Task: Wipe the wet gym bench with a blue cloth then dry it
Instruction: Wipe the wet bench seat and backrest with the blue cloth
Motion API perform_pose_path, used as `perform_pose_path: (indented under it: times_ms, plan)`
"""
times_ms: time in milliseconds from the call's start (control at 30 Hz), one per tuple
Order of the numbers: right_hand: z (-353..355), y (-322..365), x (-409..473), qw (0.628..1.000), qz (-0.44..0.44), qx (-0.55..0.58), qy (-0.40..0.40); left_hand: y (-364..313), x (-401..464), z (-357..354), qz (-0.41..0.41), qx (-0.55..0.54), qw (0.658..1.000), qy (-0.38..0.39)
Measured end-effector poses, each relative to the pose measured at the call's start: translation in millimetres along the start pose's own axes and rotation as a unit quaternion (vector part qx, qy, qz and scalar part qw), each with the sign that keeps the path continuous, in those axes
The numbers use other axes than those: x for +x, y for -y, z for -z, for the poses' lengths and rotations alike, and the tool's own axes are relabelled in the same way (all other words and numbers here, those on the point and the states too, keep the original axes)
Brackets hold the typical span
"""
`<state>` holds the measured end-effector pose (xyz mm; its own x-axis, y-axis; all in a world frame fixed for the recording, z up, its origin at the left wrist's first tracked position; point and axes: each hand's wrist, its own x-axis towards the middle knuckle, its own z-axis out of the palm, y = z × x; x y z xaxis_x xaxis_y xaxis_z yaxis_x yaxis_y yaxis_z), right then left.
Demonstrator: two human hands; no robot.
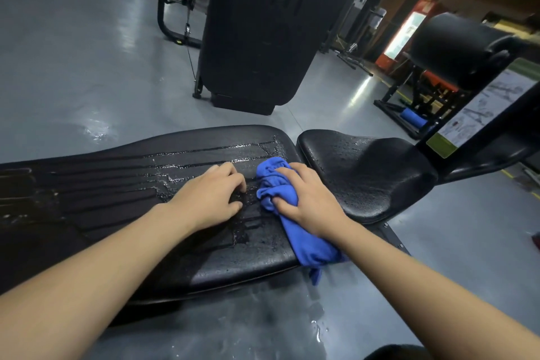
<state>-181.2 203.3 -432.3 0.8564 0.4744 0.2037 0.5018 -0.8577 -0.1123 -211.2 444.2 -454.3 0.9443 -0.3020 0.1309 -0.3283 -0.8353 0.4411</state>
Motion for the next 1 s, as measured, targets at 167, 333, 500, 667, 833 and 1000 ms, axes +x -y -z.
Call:
perform_pose_path:
  times_ms: [167, 333, 500, 667, 833, 1000]
  plan:
    - [-8.4, -16.1, 64.9, 1.0, -0.026, 0.007, -0.001, 1.1, 5.3, 2.1, 0.003, 0.0, 1.0, -0.001]
    - [-23.3, -32.1, 133.8, 0.998, -0.052, 0.016, 0.011, 0.1, 12.9, 0.4, 0.007, 0.006, 1.0, -0.007]
    - [-30.1, -44.4, 186.7, 0.998, -0.053, 0.036, 0.029, 4.5, 16.8, 0.5, 0.001, -0.002, 1.0, -0.007]
    - [-36.5, -46.5, 226.7, 0.995, -0.075, -0.007, 0.067, 8.9, 16.3, 0.1, -0.012, -0.011, 1.0, -0.016]
    - [-46.4, -31.0, 257.6, 0.991, -0.058, -0.027, 0.119, 14.9, 11.0, -2.1, -0.025, -0.023, 0.999, -0.032]
    - [-59.6, -1.7, 278.0, 0.984, -0.032, -0.036, 0.173, 16.1, 8.2, -6.5, -0.041, -0.016, 0.998, -0.049]
